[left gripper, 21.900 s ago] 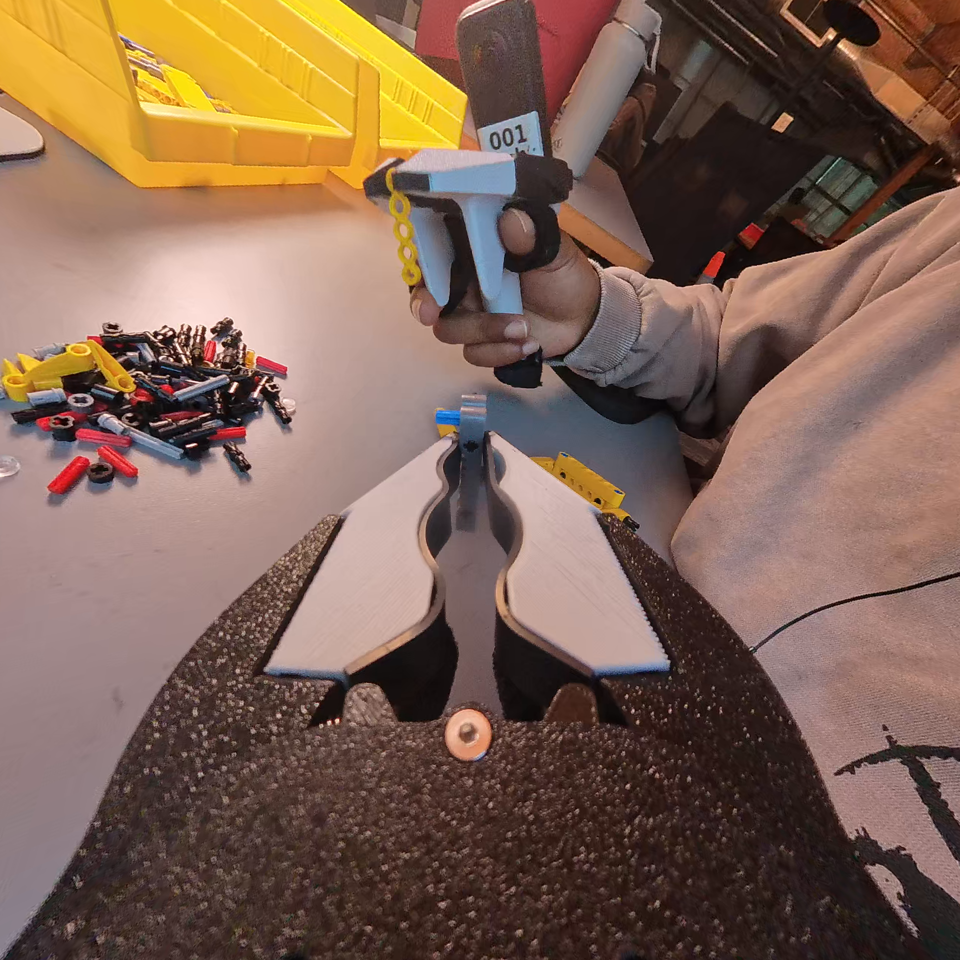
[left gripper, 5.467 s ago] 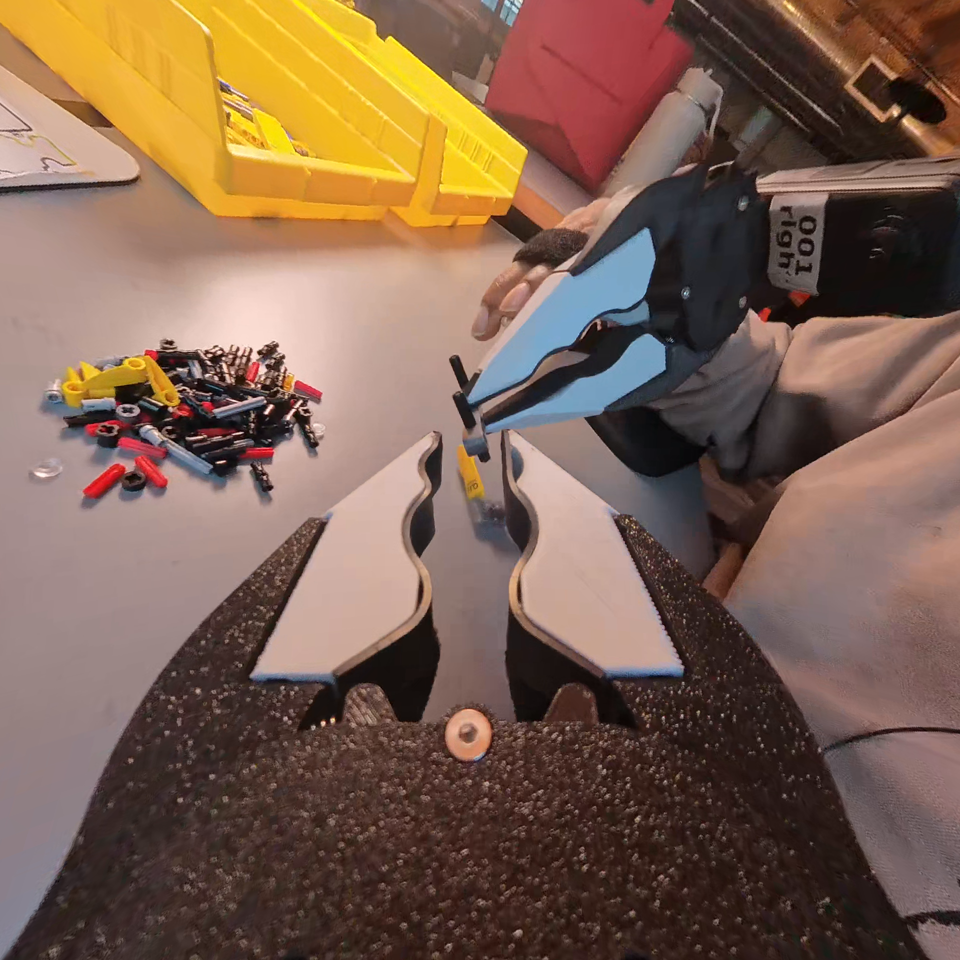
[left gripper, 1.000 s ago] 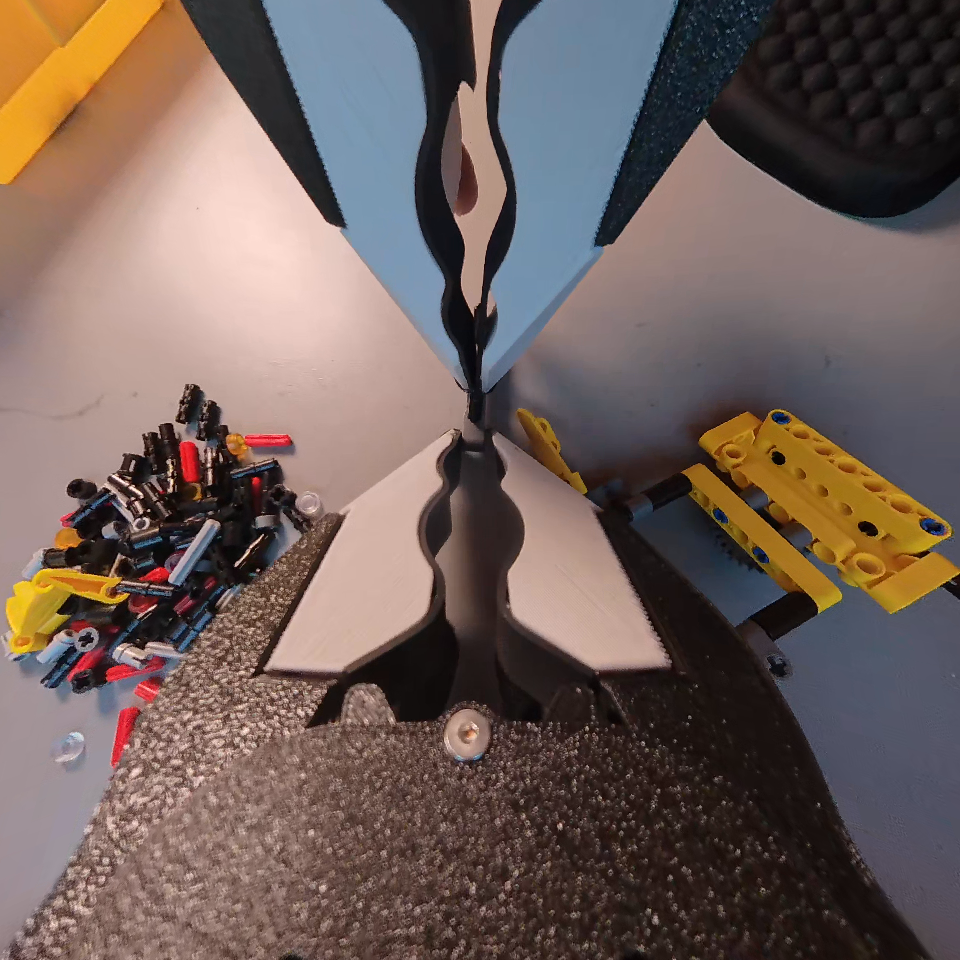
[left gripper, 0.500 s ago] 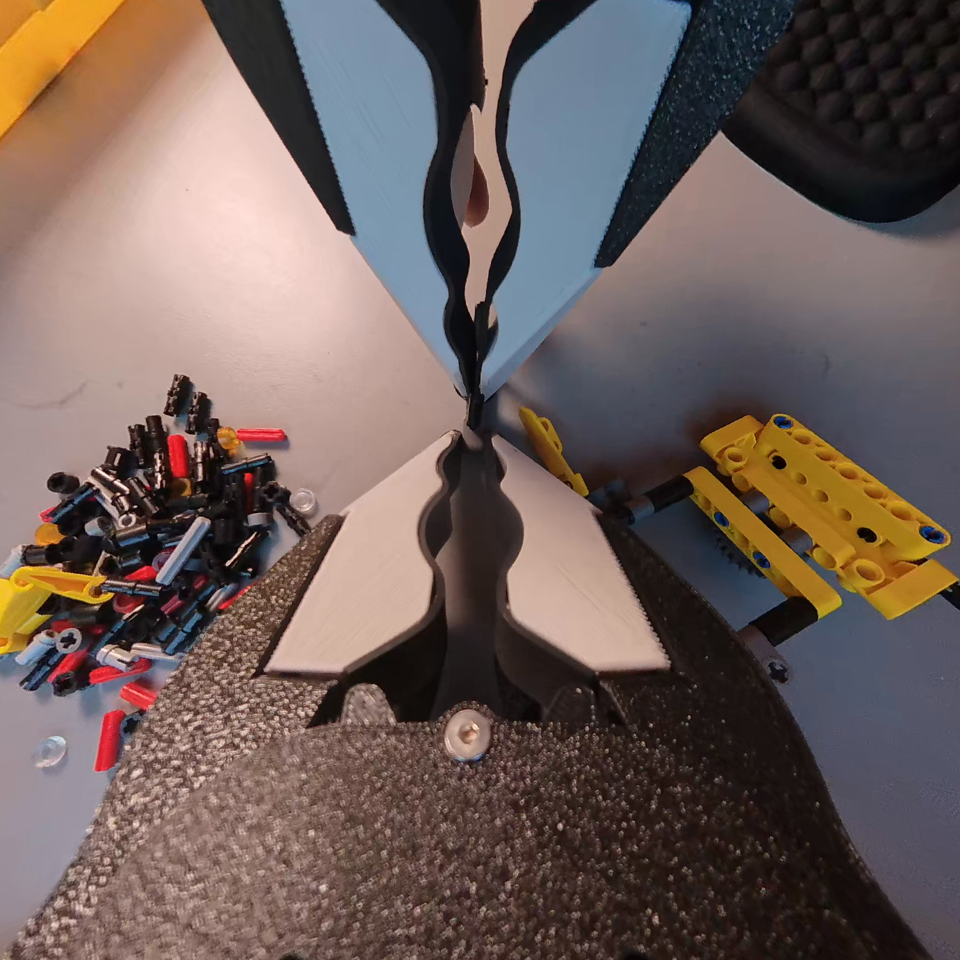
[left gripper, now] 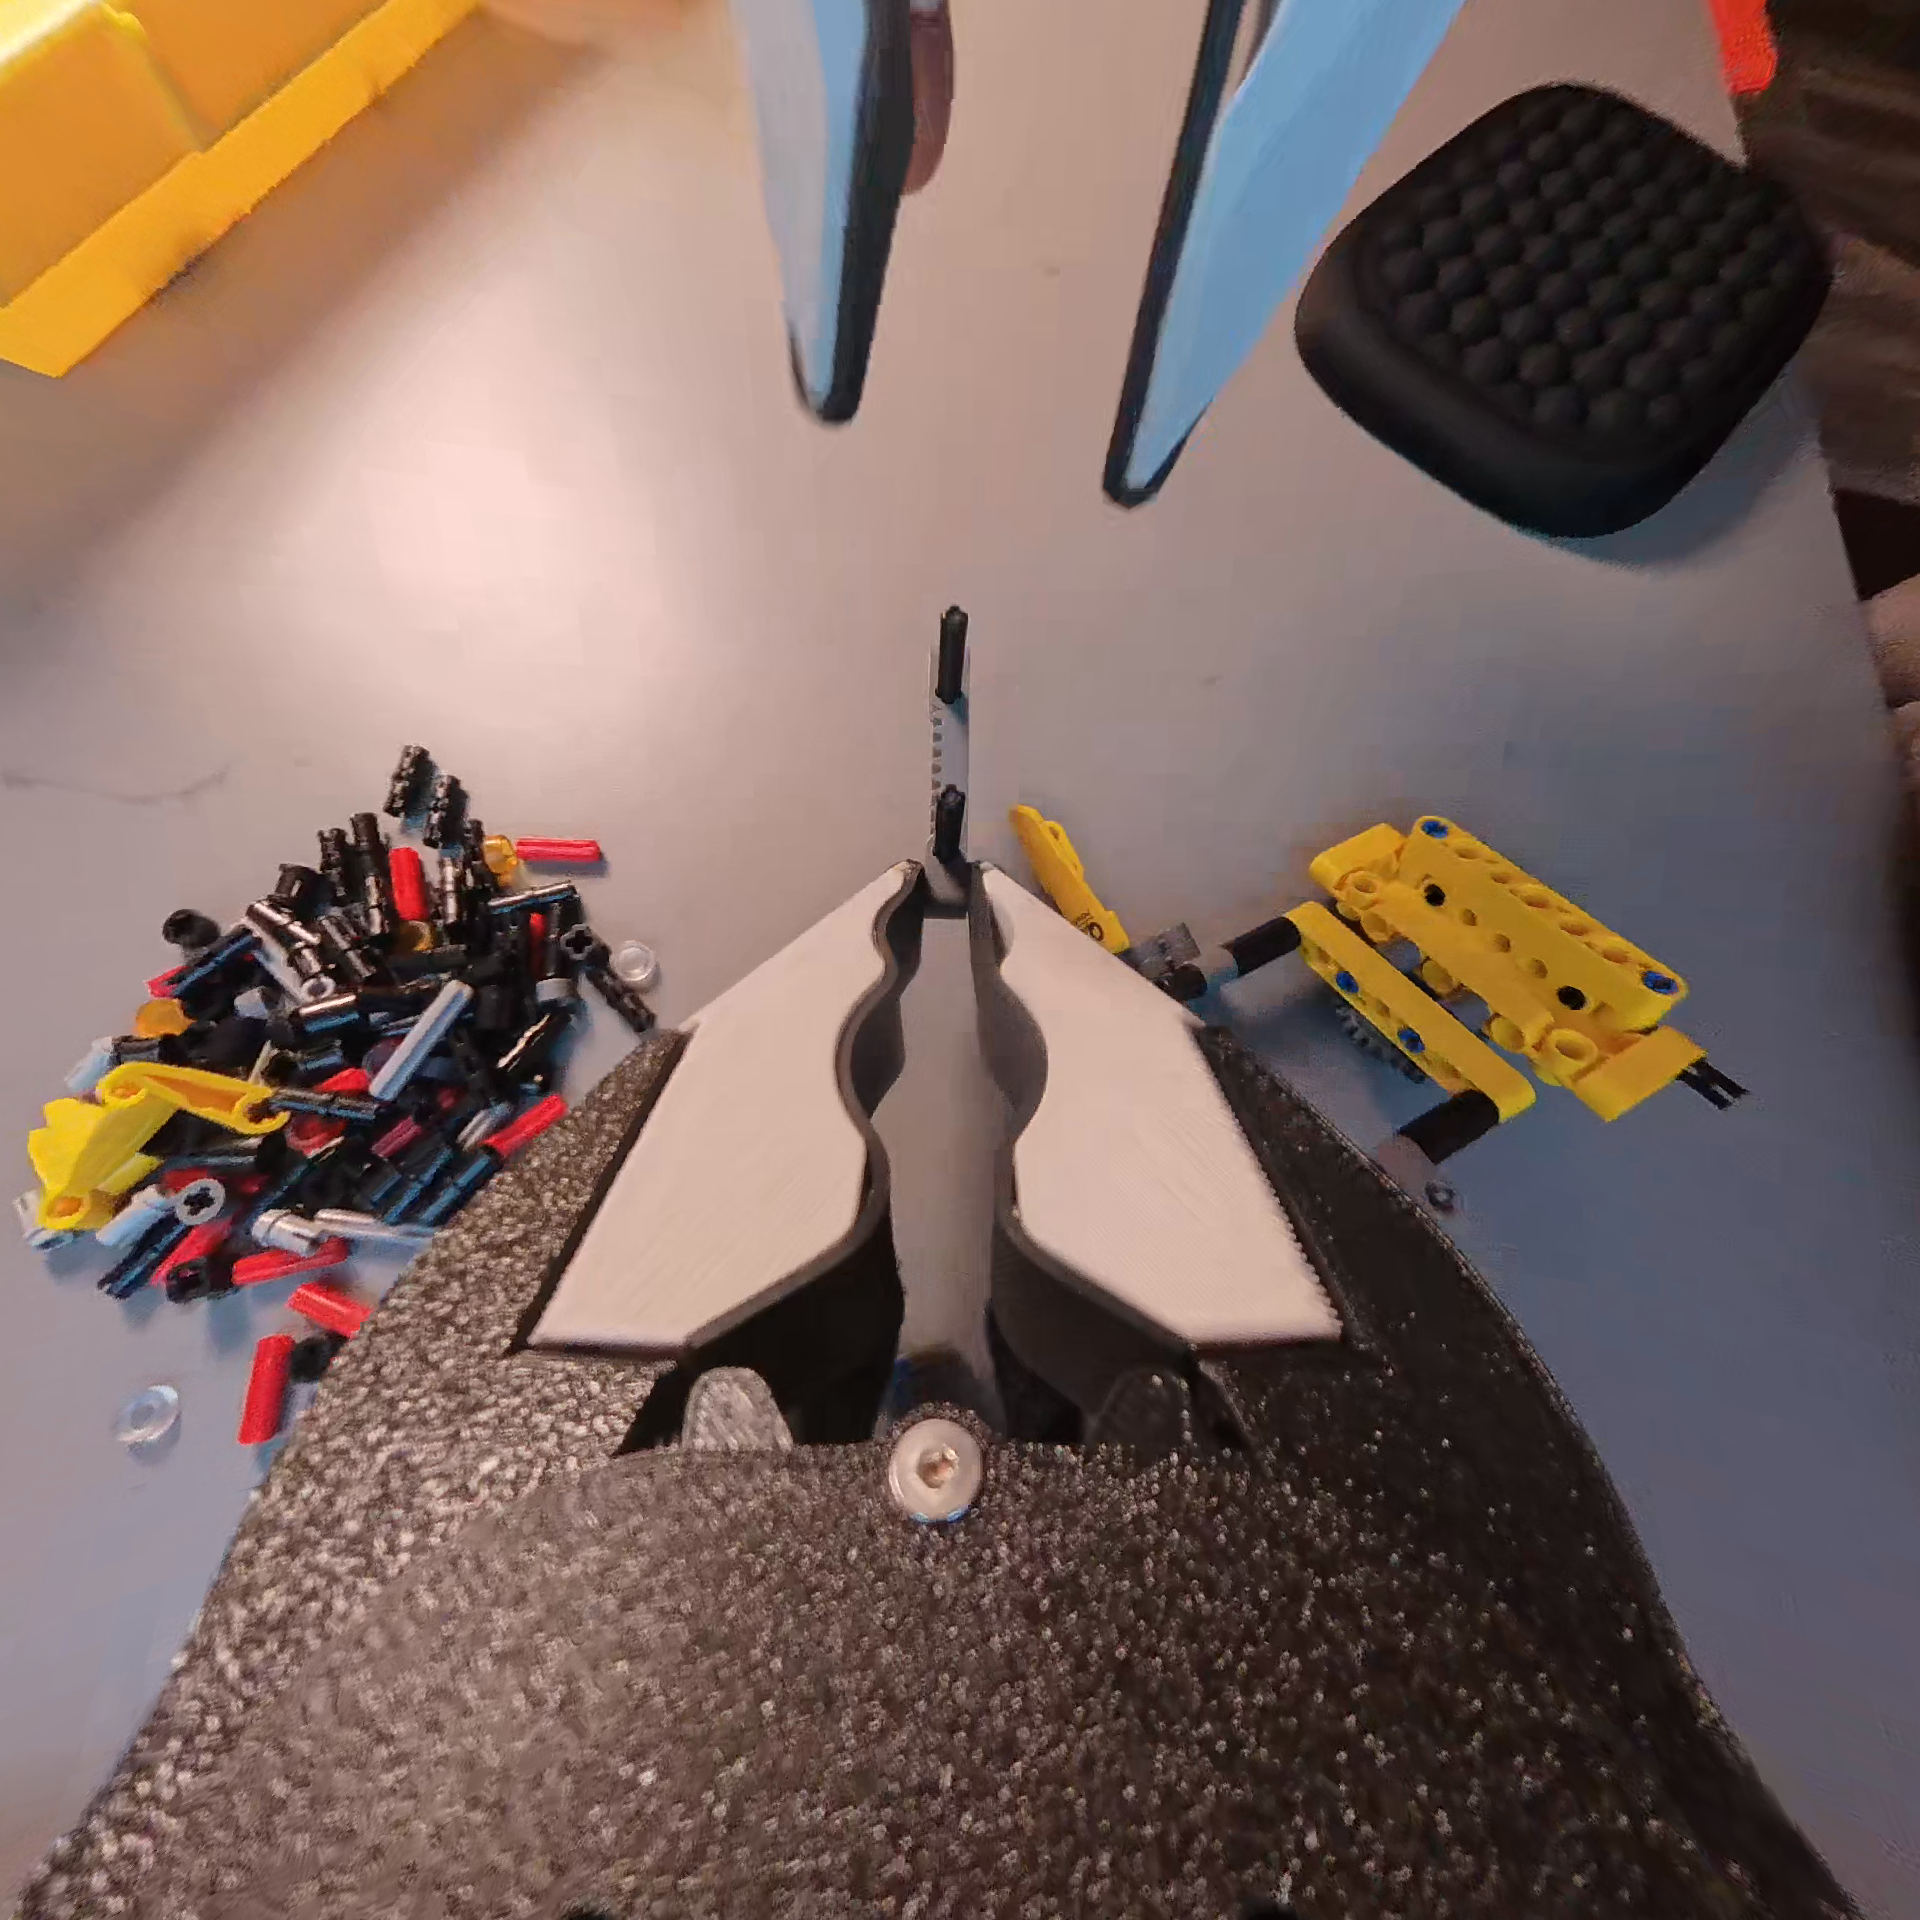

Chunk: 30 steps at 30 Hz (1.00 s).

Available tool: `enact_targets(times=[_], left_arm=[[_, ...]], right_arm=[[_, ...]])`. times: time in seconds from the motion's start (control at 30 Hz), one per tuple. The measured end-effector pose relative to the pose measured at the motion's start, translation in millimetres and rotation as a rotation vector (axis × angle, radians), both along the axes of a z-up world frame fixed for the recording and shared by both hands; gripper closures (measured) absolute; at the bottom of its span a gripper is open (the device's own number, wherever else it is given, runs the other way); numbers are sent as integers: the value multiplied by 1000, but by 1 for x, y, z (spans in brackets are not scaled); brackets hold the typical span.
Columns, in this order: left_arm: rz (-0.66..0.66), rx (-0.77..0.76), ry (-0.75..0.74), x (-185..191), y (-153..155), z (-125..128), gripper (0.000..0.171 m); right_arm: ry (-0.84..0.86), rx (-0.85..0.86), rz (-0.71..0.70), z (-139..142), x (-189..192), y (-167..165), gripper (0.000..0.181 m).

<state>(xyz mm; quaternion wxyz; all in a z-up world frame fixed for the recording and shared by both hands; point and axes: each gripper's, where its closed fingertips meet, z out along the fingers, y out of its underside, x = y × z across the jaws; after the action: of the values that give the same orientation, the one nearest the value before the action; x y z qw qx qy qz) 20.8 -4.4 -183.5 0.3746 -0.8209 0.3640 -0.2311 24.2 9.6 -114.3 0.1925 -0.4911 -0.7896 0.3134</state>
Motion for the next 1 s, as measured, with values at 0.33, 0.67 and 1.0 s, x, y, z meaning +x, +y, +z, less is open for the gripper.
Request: enact_targets(times=[0.33,0.67,1.0], left_arm=[[-50,-33,-279,-10,-29,43,165],[101,325,-812,-28,-33,154,160],[149,302,-914,-28,-29,146,165]], right_arm=[[347,-188,-95,-18,-3,-22,172],[789,-924,-186,88,-42,-38,177],[776,-1023,-189,80,-42,-39,175]])
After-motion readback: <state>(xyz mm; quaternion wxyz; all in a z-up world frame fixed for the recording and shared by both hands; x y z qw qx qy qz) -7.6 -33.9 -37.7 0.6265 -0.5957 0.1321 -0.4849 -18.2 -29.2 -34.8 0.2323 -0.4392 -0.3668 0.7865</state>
